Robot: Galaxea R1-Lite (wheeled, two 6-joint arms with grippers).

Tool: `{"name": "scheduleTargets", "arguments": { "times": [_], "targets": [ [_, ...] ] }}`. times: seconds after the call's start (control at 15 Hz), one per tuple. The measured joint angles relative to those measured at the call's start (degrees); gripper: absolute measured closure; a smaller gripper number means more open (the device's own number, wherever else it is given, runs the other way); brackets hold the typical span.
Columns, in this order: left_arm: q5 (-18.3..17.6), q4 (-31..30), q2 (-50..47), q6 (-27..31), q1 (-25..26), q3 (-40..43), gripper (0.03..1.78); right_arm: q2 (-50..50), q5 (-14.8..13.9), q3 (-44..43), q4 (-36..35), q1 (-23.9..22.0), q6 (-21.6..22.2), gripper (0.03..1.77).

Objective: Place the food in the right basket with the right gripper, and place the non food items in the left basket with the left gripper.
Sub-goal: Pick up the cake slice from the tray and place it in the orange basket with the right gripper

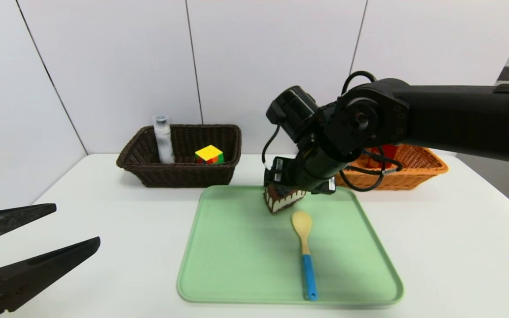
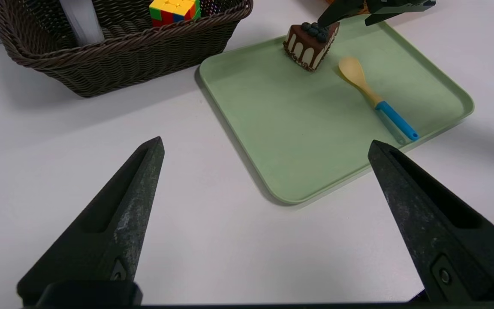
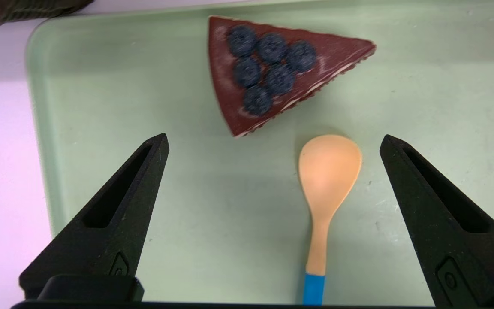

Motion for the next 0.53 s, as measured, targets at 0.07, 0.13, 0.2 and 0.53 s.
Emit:
{"name": "scheduleTargets", "arguments": {
  "times": [0.07, 0.13, 0.2, 0.53],
  "targets": [
    [-0.09, -0.02, -0.61, 0.01, 0.0, 0.22, 0.12, -0.33, -0.05, 0.0, 0.02, 0.48, 0.16, 0.1],
    [-0.17, -0.06, -1.1, 0.06, 0.0, 0.35, 0.12, -0.41, -0.13, 0.0, 0.02, 0.72, 0.18, 0.1],
    [-0.28, -0.24, -1.55, 0.04, 0.0, 0.37, 0.12, -0.35, -0.4, 0.0, 0.0, 0.83, 0.22, 0.1],
    [-3.83, -0.35, -3.54, 0.06, -0.06, -0.27, 0.12, 2.43, -0.82, 0.02, -3.78, 0.96, 1.18, 0.1]
  ]
}}
